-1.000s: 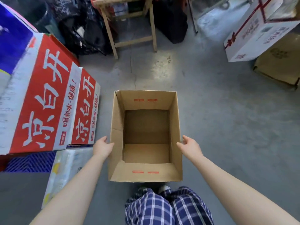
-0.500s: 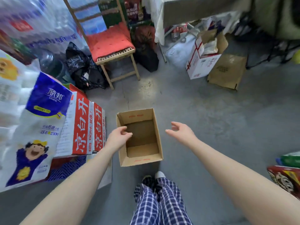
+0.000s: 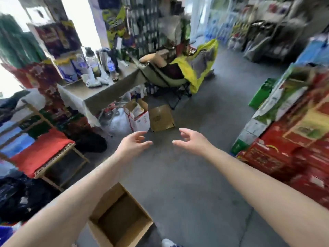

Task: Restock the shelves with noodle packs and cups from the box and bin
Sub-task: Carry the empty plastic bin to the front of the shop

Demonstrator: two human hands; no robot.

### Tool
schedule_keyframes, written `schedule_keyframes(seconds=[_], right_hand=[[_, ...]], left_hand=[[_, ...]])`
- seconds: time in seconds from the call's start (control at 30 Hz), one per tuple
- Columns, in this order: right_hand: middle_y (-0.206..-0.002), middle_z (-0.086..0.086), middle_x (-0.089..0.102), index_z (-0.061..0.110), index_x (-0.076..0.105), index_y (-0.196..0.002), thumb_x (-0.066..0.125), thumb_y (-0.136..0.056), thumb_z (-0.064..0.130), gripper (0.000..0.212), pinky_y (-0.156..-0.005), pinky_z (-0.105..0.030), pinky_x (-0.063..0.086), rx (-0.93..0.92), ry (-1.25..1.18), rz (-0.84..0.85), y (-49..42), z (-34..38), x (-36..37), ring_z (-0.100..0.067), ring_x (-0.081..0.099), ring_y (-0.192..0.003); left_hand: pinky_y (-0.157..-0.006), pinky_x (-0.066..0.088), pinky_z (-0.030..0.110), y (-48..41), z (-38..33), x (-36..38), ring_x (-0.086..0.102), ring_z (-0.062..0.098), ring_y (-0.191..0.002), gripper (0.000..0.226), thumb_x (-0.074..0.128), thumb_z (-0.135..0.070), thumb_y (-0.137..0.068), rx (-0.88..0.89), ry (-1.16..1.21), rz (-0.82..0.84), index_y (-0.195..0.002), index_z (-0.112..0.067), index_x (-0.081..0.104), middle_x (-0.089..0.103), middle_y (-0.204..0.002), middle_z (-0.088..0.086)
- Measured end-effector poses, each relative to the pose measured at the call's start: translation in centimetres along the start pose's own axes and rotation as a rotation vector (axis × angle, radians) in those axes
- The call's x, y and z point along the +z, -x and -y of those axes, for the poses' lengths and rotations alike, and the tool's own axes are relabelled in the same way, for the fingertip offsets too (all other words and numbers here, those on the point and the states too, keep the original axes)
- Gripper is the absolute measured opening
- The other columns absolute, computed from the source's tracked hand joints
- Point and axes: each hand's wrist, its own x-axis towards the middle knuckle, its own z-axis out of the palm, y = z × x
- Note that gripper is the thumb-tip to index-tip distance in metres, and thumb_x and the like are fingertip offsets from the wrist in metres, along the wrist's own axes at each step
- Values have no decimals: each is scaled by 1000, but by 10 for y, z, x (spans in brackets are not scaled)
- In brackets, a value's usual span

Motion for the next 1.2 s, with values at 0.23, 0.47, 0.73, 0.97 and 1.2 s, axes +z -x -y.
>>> schedule_keyframes(seconds=[0.23,0.47,0.73,0.97,1.2], right_hand=[[-147,-2,49,22,38,-150,66,-85,56,79,-107,-35,42,192,-46,-361,135,-74,-100,-17,53,-128],[-144,4,51,23,41,-148,64,-86,58,74,-108,-34,42,389,-155,-681,312,-164,-169,-16,53,-128],[-145,6,49,22,39,-149,64,-83,61,81,-110,-33,41,629,-231,-966,519,-289,-217,-12,51,-129],[-146,2,49,18,39,-150,62,-88,55,76,-107,-28,40,881,-235,-1120,705,-398,-254,-14,52,-129],[-145,3,50,21,40,-149,63,-86,59,77,-106,-21,37,1035,-326,-1257,817,-491,-276,-12,51,-129]], left_hand=[[-92,48,21,7,-140,107,64,3,-106,71,75,-60,-69,334,-124,278,-132,-33,59,68,-119,-9],[-94,51,29,68,-281,255,65,9,-107,82,75,-60,-61,628,-173,560,-133,-23,60,67,-124,-5],[-98,46,26,211,-424,458,59,8,-113,64,72,-50,-84,964,-308,851,-140,-25,52,62,-129,-8],[-99,47,27,361,-512,645,60,13,-118,61,74,-40,-86,1137,-260,1072,-140,-19,54,63,-131,0],[-104,46,29,452,-558,790,61,6,-112,62,76,-46,-82,1154,-273,1284,-137,-25,56,65,-128,-6]])
